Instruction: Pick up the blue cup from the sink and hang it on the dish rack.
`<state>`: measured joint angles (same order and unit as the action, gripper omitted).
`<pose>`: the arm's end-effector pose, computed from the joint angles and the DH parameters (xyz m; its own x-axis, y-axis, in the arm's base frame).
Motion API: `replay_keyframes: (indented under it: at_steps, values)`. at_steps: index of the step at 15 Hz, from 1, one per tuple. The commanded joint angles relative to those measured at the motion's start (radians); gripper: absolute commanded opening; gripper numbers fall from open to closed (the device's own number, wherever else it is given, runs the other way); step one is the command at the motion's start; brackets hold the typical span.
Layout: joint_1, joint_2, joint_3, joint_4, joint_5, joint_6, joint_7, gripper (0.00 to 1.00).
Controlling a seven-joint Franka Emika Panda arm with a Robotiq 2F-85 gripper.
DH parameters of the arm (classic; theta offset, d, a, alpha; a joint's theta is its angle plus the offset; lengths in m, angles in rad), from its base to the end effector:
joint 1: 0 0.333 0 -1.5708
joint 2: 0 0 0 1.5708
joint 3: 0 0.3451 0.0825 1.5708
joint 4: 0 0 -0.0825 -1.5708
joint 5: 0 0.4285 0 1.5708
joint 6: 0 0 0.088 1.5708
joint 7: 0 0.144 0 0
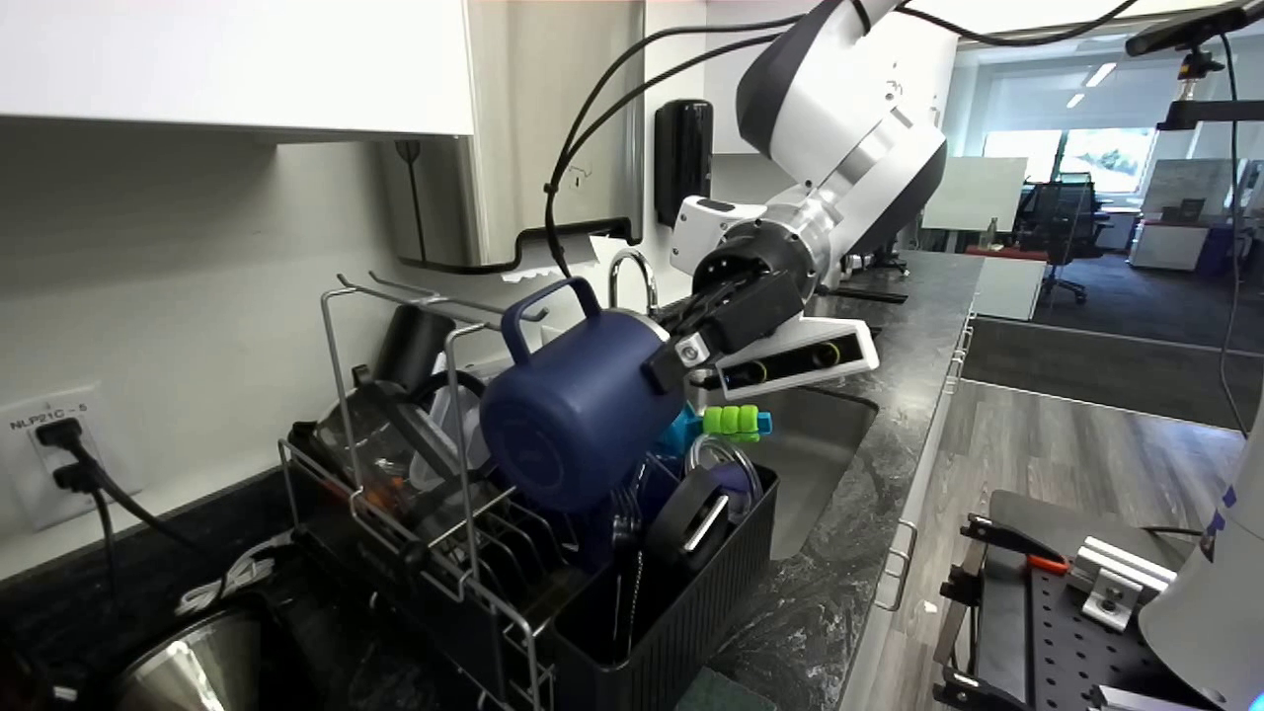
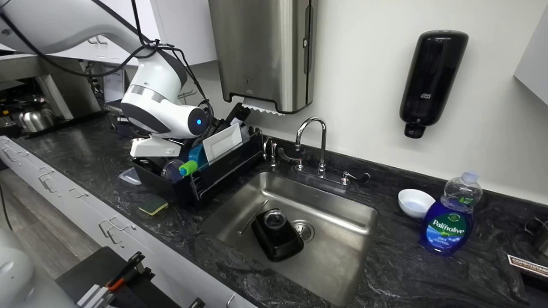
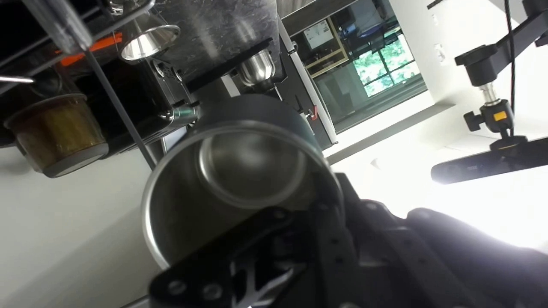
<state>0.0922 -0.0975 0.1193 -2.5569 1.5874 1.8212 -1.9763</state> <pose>0.4257 0.2112 0.3096 0.4442 0.1898 0.8756 0.8952 -0.0531 -0.4426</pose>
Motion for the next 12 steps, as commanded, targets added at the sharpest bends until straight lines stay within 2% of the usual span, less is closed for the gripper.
replay_keyframes:
  at_steps: [1,12]
  values:
    - [0.002,0.015,0.0,0.024,0.029,0.01,0.028,0.02]
    - [0.001,0.048,-0.005,0.042,0.036,0.007,0.061,0.02]
